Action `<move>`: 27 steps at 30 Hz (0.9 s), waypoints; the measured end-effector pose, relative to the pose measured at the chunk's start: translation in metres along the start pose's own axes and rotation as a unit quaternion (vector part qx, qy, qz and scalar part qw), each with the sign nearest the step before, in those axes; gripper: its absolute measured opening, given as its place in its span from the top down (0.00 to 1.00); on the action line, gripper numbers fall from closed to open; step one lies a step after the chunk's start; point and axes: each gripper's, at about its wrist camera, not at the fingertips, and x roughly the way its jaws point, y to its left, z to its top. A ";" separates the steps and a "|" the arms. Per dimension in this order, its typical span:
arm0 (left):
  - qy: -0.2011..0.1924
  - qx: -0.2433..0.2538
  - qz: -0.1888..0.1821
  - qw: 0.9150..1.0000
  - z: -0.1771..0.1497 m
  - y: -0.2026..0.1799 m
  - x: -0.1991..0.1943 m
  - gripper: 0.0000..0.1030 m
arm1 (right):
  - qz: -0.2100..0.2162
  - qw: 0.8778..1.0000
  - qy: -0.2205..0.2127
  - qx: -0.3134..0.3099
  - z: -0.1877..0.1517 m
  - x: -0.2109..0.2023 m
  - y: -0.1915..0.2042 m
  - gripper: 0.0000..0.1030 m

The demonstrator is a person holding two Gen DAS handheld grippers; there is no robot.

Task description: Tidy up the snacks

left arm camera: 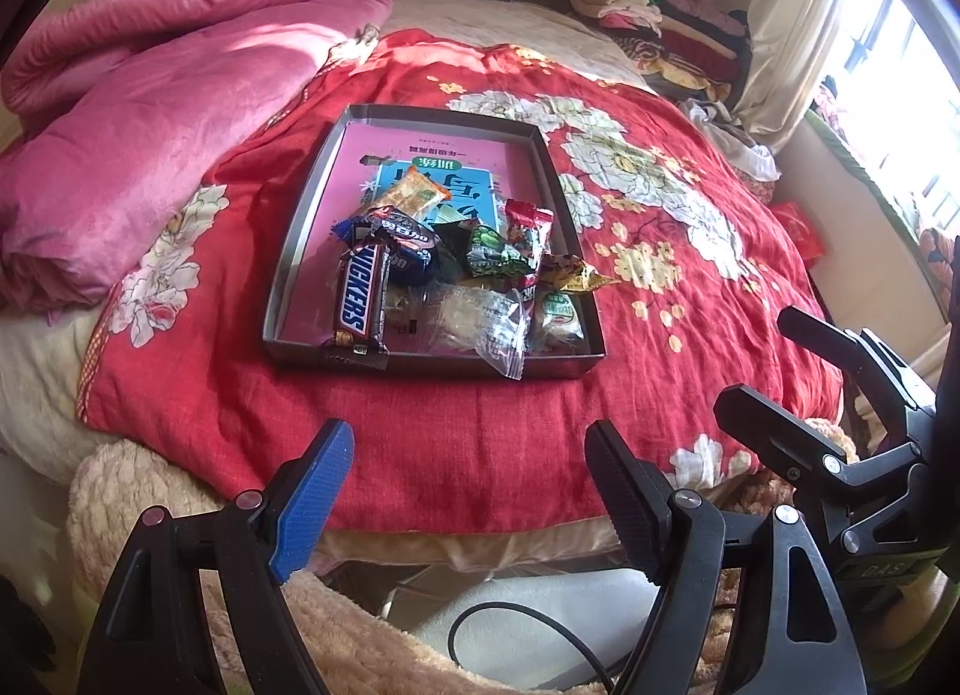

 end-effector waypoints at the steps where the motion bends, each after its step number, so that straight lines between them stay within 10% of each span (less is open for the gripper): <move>1: 0.000 0.000 0.000 1.000 0.000 0.000 0.000 0.22 | 0.000 1.000 -0.001 0.000 0.000 -0.001 0.000 0.01; 27: -0.001 0.003 0.008 1.000 -0.002 0.002 -0.002 0.22 | -0.005 1.000 -0.006 0.007 -0.001 -0.006 0.000 0.01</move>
